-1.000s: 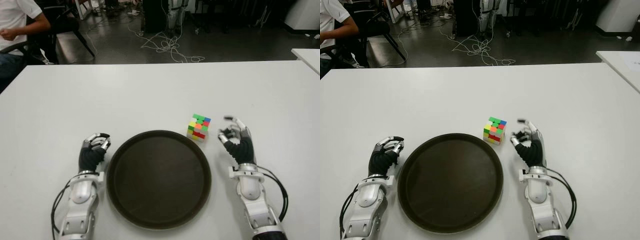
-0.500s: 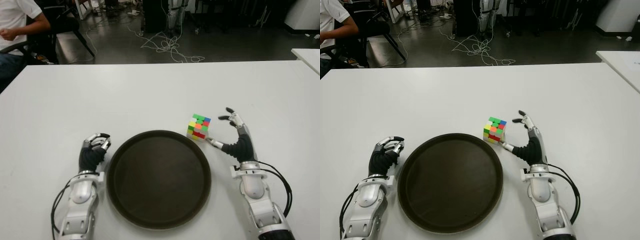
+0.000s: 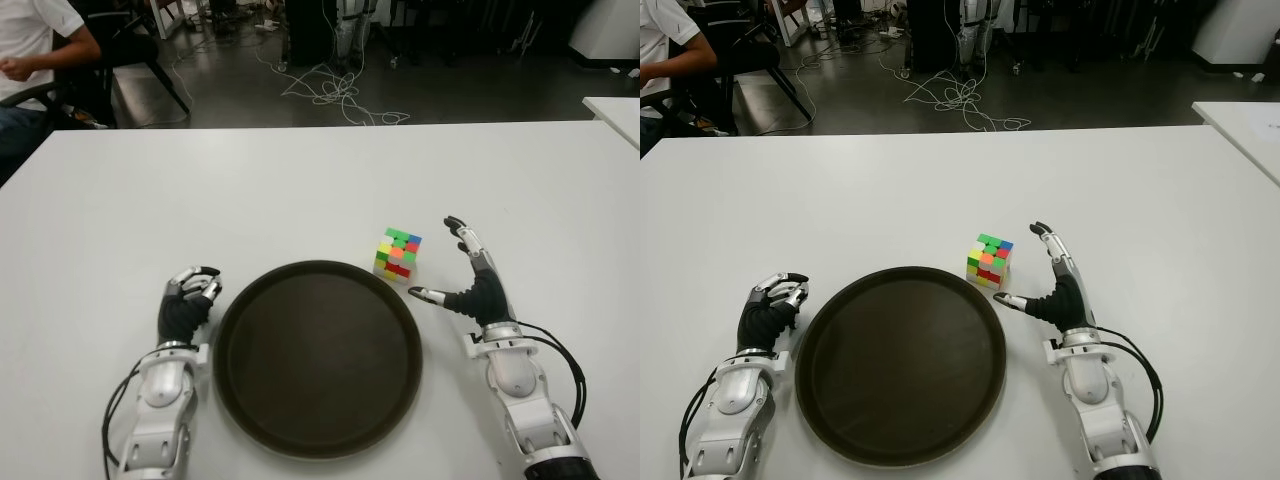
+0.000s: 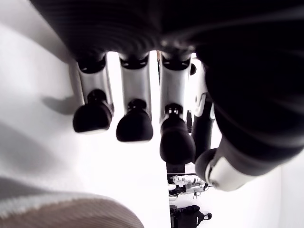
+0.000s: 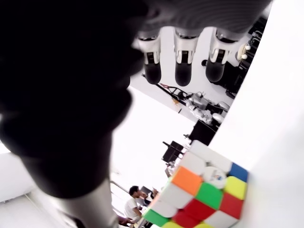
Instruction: Pick up the Rubik's Cube and put it in the plate
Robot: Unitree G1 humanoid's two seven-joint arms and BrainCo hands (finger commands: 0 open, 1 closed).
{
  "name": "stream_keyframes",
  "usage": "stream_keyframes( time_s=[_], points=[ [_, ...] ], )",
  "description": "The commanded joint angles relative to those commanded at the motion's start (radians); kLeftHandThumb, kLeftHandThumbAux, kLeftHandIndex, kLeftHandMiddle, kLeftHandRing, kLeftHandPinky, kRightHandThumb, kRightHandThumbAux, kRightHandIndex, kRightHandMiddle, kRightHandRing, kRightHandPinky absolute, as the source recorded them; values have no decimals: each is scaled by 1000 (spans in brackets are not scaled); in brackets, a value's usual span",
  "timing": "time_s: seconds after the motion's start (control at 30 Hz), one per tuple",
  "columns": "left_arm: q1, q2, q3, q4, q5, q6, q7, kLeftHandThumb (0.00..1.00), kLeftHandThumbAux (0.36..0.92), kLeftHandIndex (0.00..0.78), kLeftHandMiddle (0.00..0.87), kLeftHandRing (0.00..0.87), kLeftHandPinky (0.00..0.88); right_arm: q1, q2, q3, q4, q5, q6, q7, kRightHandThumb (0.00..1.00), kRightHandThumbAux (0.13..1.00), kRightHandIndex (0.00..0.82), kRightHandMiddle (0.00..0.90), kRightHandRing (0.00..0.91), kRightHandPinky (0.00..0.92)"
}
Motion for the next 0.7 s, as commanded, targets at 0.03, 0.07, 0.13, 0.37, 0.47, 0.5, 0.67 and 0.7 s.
stream_keyframes(
  time_s=[0.03, 0.07, 0.13, 0.37, 0.47, 0.5, 0.67, 0.7],
  points=[
    [0, 0, 0, 0, -1, 0, 0, 710, 704, 444, 805, 815, 806, -1, -1, 0, 4, 0, -4, -1, 0, 931, 61, 99, 83, 114],
    [0, -1, 1, 0, -1, 0, 0, 710, 704, 444, 805, 816, 806, -2, -2, 0, 7, 1, -8, 0, 0, 932, 62, 99, 83, 113],
    [0, -2, 1, 0, 0, 0, 1, 710, 704, 444, 806, 817, 807, -4, -3, 0, 12, 5, -14, 2, 0, 933, 63, 99, 83, 110],
    [-4, -3, 1, 12, 4, -11, 6, 710, 704, 444, 807, 820, 811, 0, -2, -1, -3, 27, 2, 28, 0, 931, 62, 94, 75, 106],
    [-5, -3, 1, 16, 4, -14, 6, 710, 704, 444, 807, 820, 810, 1, -3, -1, -6, 28, 0, 32, 0, 931, 61, 95, 75, 111],
    [-5, -3, 1, 16, 4, -14, 6, 710, 704, 444, 808, 820, 810, 1, -2, -2, -6, 28, 0, 33, 0, 931, 61, 95, 76, 111],
    [-3, -7, 2, 8, 4, -8, 11, 710, 704, 444, 811, 823, 818, -1, -5, 0, -10, 39, -3, 48, 0, 933, 62, 96, 76, 108],
    [-3, -8, 2, 8, 4, -8, 11, 710, 703, 444, 810, 823, 817, -1, -5, 0, -12, 44, -4, 55, 0, 933, 59, 92, 76, 97]
  ],
)
